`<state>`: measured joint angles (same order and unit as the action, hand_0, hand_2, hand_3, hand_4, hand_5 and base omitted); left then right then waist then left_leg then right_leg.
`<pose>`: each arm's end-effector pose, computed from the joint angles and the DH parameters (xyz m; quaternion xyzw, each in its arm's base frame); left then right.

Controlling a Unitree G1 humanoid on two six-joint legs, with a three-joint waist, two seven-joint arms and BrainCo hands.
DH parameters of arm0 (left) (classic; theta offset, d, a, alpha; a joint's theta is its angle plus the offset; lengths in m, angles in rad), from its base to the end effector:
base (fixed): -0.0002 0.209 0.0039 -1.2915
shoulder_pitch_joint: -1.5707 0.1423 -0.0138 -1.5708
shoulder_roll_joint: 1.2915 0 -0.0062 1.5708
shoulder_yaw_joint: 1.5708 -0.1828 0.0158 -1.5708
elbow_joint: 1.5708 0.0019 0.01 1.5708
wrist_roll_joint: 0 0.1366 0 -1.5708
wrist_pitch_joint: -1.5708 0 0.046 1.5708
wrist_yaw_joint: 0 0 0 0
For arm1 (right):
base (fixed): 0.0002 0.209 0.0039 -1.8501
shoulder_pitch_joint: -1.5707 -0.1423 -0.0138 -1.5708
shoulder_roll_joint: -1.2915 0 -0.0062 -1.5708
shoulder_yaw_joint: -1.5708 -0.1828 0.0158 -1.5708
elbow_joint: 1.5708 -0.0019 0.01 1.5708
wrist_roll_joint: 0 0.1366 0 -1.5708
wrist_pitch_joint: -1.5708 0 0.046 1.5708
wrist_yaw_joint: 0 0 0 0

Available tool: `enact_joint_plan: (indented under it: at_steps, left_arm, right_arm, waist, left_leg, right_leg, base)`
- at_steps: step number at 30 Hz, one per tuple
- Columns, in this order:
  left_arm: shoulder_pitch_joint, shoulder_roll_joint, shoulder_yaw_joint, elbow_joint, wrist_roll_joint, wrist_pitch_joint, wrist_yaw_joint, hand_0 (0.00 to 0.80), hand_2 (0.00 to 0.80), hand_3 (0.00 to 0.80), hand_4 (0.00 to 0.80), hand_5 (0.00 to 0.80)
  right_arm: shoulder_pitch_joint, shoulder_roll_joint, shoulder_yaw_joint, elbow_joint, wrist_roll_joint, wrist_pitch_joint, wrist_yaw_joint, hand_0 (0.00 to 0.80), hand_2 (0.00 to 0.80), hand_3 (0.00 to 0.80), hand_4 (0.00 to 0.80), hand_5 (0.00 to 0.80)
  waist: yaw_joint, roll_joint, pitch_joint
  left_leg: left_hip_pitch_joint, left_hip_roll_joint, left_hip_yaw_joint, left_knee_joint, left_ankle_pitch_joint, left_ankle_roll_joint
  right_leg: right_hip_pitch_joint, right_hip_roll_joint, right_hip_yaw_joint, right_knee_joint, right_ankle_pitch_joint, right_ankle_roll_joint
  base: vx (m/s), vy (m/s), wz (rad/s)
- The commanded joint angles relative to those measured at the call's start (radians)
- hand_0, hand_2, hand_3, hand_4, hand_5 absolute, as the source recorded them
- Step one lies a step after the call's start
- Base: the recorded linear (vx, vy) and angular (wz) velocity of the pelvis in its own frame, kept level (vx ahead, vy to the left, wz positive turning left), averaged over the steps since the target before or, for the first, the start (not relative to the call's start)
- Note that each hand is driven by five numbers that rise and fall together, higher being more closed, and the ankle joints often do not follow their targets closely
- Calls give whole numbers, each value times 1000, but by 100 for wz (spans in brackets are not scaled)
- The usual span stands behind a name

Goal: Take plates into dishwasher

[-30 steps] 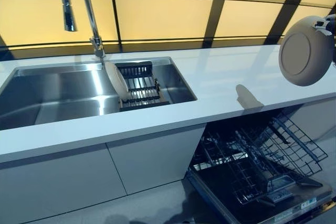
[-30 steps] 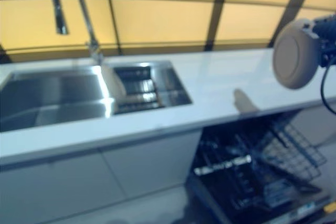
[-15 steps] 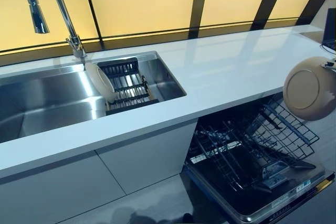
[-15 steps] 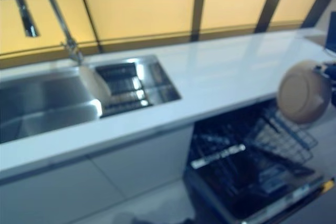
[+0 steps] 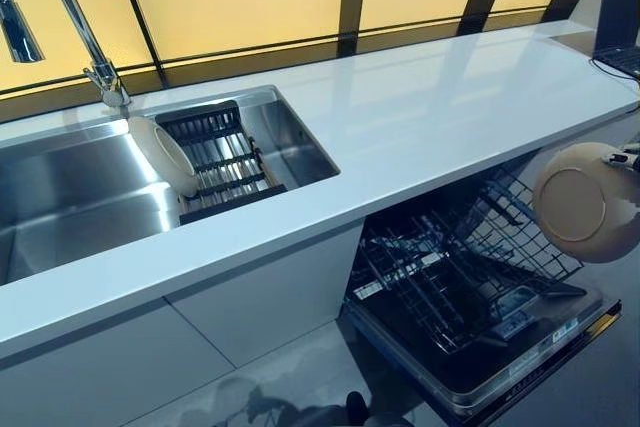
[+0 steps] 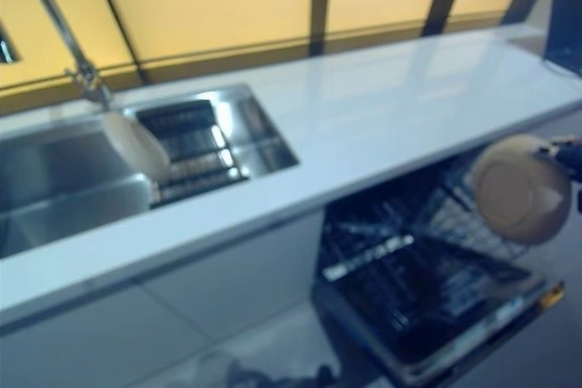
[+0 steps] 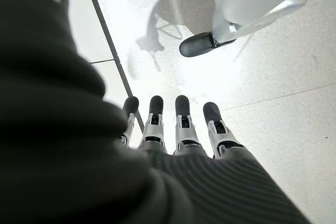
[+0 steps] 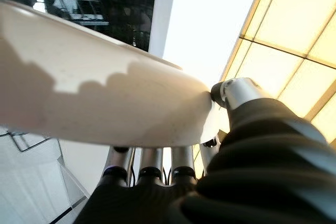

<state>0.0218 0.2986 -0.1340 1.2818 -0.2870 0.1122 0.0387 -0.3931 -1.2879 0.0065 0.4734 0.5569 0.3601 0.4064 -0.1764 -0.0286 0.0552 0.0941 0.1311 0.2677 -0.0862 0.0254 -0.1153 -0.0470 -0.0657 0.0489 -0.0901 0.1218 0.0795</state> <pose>0.0487 0.2468 -0.1120 0.0496 0.6379 0.1396 0.7558 0.2204 -0.3937 0.2266 -0.2443 0.1719 -0.0600 0.9524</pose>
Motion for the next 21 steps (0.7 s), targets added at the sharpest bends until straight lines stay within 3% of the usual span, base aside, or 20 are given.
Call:
enact_joint_plan:
  at_steps: [1,11,21]
  left_arm:
    - [-17,54,20,49,52,-7,3,0,0,0,0,0]
    - [-35,45,14,32,73,9,1,0,0,0,0,0]
    - [-60,22,-19,10,55,26,17,0,0,0,0,0]
  right_arm:
    - [-6,66,-45,-40,-55,-65,3,800,800,800,800,800]
    - [-21,232,69,-101,-201,-100,-61,800,800,800,800,800]
    - [-68,382,176,-38,-361,-133,-164,800,800,800,800,800]
  waist:
    - [16,-71,-17]
    - [37,-53,3]
    - [66,-33,16]
  left_leg:
    - [9,1,-49,-1,-24,29]
    - [2,-1,-59,-1,-21,29]
    - [2,-7,-78,-1,-22,33]
  right_leg:
    - [34,-49,-23,3,-7,55]
    - [30,-59,-39,3,-7,56]
    - [36,-67,-58,3,-9,54]
  base:
    - [0,0,0]
    - [-38,-3,0]
    - [-4,0,1]
